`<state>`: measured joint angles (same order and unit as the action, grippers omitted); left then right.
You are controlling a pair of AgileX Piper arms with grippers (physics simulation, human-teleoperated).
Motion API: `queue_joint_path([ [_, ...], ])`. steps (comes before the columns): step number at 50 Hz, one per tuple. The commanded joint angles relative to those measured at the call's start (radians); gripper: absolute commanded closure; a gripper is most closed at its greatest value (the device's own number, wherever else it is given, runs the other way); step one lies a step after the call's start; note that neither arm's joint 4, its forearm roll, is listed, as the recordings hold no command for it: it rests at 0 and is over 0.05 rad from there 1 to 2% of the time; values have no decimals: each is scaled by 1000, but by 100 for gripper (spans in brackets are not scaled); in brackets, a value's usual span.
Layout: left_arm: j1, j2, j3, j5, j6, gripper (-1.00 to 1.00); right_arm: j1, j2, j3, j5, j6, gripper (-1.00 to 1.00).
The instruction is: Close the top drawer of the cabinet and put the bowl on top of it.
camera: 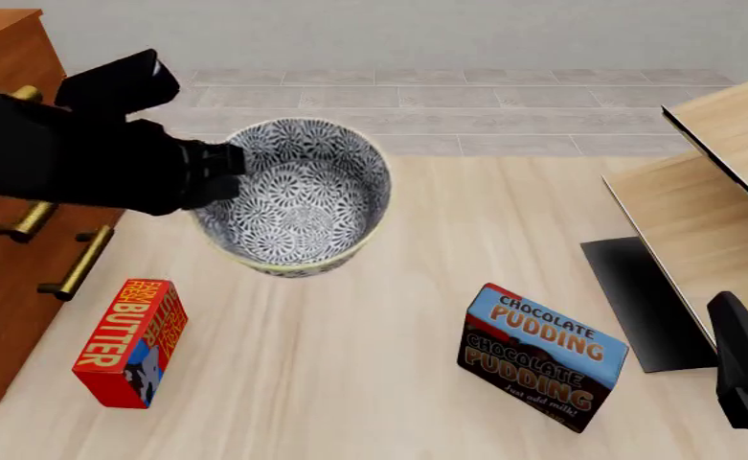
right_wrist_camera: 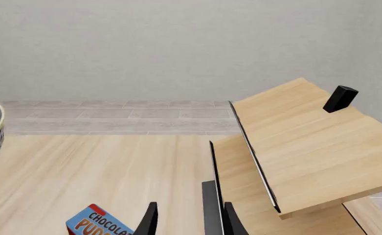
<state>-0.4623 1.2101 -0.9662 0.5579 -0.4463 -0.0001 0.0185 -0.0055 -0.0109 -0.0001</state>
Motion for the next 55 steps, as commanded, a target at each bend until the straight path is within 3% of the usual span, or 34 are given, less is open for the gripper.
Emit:
queue_joint_path([
  [1,10,-81,-33,79,-4,100,0,-5,0,4,0,-100],
  [26,17,-197,-182,262,-47,100,0,-5,0,4,0,-100],
  [55,103,-274,-341,434,-17,100,0,-5,0,4,1,-100],
])
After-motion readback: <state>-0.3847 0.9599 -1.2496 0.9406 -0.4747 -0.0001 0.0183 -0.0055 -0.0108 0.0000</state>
